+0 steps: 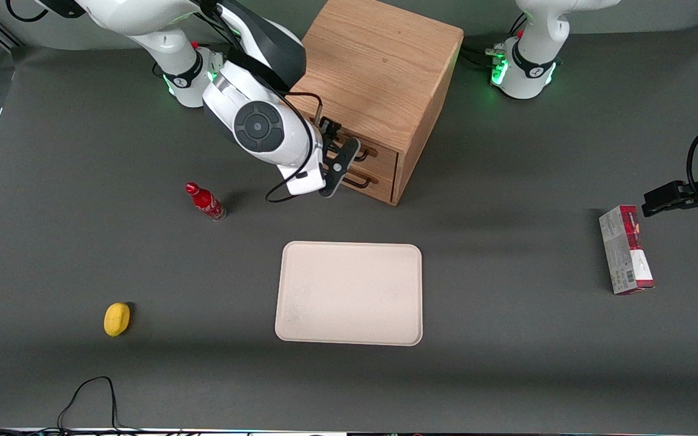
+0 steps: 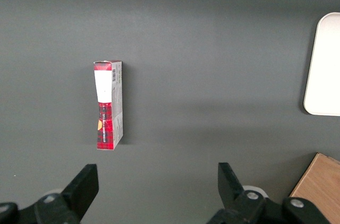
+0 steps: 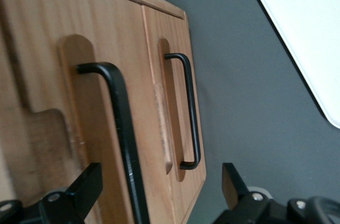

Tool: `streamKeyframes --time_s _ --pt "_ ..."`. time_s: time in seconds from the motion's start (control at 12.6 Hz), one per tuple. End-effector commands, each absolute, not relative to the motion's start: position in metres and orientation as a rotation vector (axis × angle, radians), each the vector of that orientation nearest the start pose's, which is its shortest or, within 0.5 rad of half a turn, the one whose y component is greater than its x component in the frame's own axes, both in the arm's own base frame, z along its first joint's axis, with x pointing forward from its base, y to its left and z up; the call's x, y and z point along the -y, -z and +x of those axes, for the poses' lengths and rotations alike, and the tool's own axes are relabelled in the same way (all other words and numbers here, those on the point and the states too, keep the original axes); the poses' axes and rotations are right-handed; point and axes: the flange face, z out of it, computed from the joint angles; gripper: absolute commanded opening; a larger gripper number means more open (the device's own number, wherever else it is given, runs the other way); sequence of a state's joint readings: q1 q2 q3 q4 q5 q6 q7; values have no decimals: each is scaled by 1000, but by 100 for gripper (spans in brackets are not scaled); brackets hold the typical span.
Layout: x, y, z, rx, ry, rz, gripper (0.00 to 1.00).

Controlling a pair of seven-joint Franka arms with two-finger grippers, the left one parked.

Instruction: Open upper drawer

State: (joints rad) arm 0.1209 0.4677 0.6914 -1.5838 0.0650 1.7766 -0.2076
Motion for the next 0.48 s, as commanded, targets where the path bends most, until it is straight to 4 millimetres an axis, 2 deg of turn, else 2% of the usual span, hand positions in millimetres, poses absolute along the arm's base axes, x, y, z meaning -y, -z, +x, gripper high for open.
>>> streamKeyframes --time_s 0.0,0.4 --pt "-434 -395 484 1379 -368 -2508 100" --pt "-430 -388 498 1411 -320 -2542 100"
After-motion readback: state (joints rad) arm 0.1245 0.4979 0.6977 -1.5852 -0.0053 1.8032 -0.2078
